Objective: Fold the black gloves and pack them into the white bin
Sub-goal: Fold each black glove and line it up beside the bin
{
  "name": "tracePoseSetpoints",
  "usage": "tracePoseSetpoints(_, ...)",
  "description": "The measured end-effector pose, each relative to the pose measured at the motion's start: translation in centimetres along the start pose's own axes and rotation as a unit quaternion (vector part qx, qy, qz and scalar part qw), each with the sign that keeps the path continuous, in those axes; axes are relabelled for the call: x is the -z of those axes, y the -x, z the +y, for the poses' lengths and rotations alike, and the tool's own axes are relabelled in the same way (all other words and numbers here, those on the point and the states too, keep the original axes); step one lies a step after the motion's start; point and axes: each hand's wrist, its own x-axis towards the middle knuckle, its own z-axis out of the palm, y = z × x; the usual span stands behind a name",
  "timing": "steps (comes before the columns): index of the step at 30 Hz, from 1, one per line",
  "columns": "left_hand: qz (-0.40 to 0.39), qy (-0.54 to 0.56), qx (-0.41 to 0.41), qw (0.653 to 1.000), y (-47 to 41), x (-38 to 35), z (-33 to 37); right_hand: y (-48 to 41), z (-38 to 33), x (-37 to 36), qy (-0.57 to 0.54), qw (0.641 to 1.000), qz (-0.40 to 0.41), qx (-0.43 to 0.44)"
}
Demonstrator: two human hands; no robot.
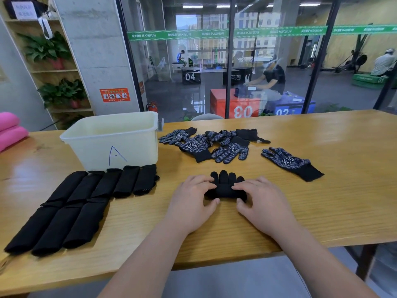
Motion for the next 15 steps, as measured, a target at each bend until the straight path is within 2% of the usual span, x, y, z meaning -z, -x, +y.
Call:
tracePoseSetpoints(5, -0.009, 0.041, 0.017, 0.999, 0.1, 0.4, -0.3, 0.2, 0.2, 0.8, -0.118, 0.991, -0.024, -0.06)
tracePoseSetpoints(11, -0.01, 0.146, 0.087, 0.985, 0.6, 1.0, -0.1, 0.3, 0.8, 1.2, -0.277, 0.955, -0.021, -0.106)
tracePoseSetpoints(13, -0.003, 0.167, 0.106, 0.98, 0.6, 1.2, 0.0, 0.4, 0.7, 1.4, -0.285, 0.952, -0.006, -0.109)
tracePoseSetpoints(15, 0.016, 0.134, 0.1, 0.986, 0.6, 1.4, 0.2, 0.3, 0.7, 1.1, -0.233, 0.966, 0.008, -0.115)
